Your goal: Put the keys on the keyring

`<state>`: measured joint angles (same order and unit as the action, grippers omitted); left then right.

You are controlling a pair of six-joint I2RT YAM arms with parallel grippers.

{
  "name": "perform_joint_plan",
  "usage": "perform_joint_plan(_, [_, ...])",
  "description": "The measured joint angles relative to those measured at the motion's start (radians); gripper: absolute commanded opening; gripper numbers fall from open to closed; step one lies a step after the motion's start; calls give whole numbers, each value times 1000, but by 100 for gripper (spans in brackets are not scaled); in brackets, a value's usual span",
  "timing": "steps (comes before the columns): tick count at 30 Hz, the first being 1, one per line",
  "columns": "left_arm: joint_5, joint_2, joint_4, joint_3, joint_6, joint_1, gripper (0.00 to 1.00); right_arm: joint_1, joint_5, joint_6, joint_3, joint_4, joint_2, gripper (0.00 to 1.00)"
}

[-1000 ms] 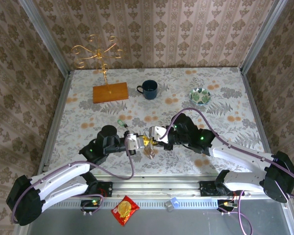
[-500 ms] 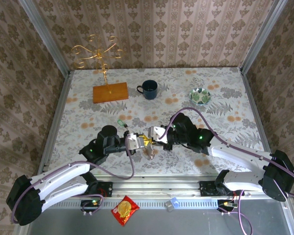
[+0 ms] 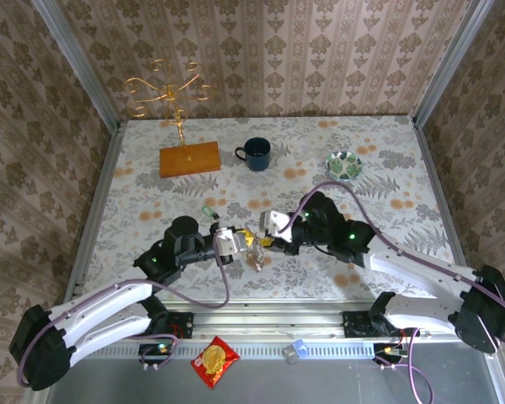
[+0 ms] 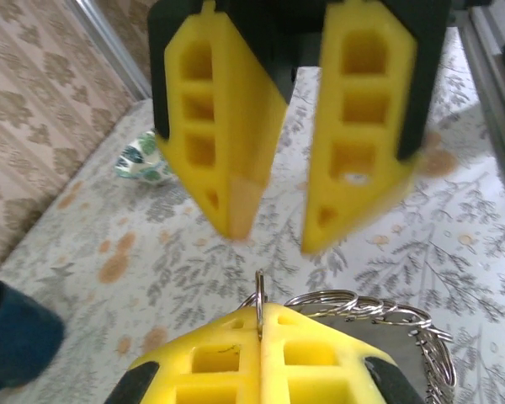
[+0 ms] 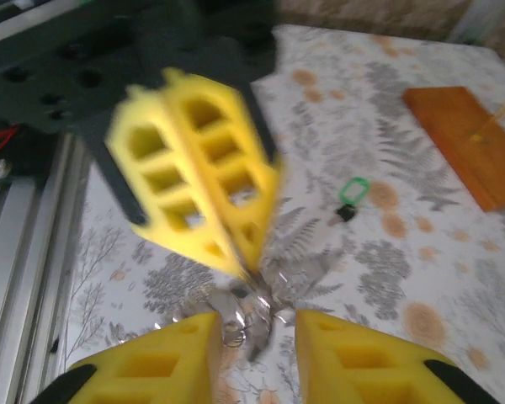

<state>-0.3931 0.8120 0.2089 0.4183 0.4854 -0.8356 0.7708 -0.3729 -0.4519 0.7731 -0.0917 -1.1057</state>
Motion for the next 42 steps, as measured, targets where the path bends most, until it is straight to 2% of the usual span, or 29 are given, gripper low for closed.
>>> perform_joint_plan(3, [62,-70,-10,0,-21,0,0,-61,27,76,-31,33,71,36])
perform_joint_plan(5, [122,-121,-49,1,-46,0,0,-66,53,135,-31,48,81,36])
perform_joint_plan(10, [308,-205,-179,26,-124,0,0,-61,135,310,-11,50,10,35])
perform_joint_plan(17, [606,-307,-345,97,-246,53,0,-30,240,605,204,3,-276,32])
perform_joint_plan(23, [781,-396,-451,98,-306,118,0,21,268,729,500,-73,-582,33])
perform_joint_plan(32, [885,-514,-573,98,-334,190,0,50,269,770,903,-230,-999,35])
perform_joint_plan(42, [887,-546,-618,98,-336,196,0,61,300,751,1152,-358,-1244,40])
